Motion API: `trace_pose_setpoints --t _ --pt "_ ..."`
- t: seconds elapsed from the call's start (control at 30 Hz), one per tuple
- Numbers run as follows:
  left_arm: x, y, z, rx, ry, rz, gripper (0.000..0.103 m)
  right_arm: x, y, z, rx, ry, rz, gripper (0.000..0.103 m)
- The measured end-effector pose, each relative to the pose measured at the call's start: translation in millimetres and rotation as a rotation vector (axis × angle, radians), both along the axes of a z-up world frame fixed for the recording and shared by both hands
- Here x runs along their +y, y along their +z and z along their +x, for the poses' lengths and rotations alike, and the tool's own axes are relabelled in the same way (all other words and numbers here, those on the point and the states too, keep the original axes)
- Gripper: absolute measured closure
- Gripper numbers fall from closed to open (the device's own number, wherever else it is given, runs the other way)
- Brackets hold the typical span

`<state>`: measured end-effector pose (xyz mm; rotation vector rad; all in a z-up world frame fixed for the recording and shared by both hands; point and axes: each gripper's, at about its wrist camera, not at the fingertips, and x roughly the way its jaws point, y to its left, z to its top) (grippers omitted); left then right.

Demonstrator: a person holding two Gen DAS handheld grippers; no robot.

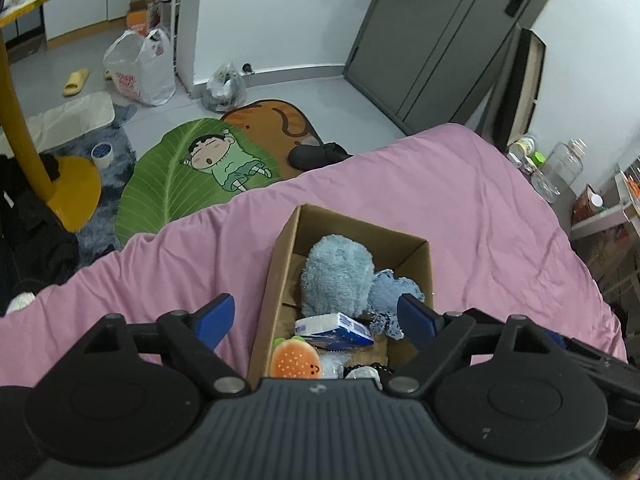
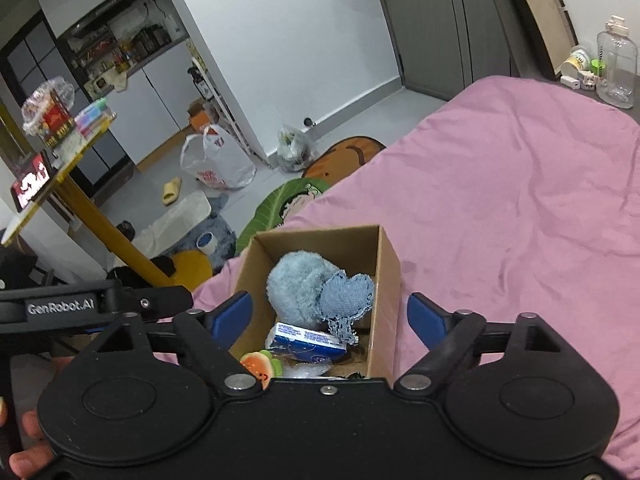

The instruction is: Organize soft objects

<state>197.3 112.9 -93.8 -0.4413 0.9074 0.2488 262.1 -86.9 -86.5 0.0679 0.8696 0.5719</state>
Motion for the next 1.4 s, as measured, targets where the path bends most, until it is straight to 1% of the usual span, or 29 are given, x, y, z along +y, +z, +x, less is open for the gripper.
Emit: trace_pose_setpoints --t 0.1,0.17,0.33,0.57,0.7,0.8,0.9,0.93,1.4 --pt "-5 8 -5 -0.007 -0.014 0.016 0.015 -7 9 -5 0.002 -0.002 0.006 0.013" --pt "-8 13 -10 -0.014 -0.021 0.023 0.015 -10 14 -10 -0.007 0.0 -0.004 0.007" --pt "-15 22 -22 -0.03 -0.034 0.038 0.015 -18 25 -24 -0.024 -0.006 -0.012 0.003" --pt "-23 36 -44 -0.052 -0.047 0.058 0.015 -33 38 -41 -0.039 -0.027 0.014 0.0" --pt "-30 41 -56 -0.057 -0.064 0.071 0.015 -39 47 -55 -0.061 -0.024 0.024 0.0" --pt "-34 46 -66 -0.069 -0.078 0.072 0.007 -45 52 -64 -0.072 -0.03 0.03 0.0" --pt "-39 52 -75 -0.085 -0.085 0.088 0.004 -50 57 -74 -0.083 -0.029 0.037 0.0" --pt "-41 53 -78 -0.089 -0.085 0.094 0.001 -51 58 -78 -0.087 -0.026 0.038 0.0" --pt "-49 69 -121 -0.133 -0.121 0.113 0.0 -64 74 -117 -0.116 -0.049 0.028 0.0"
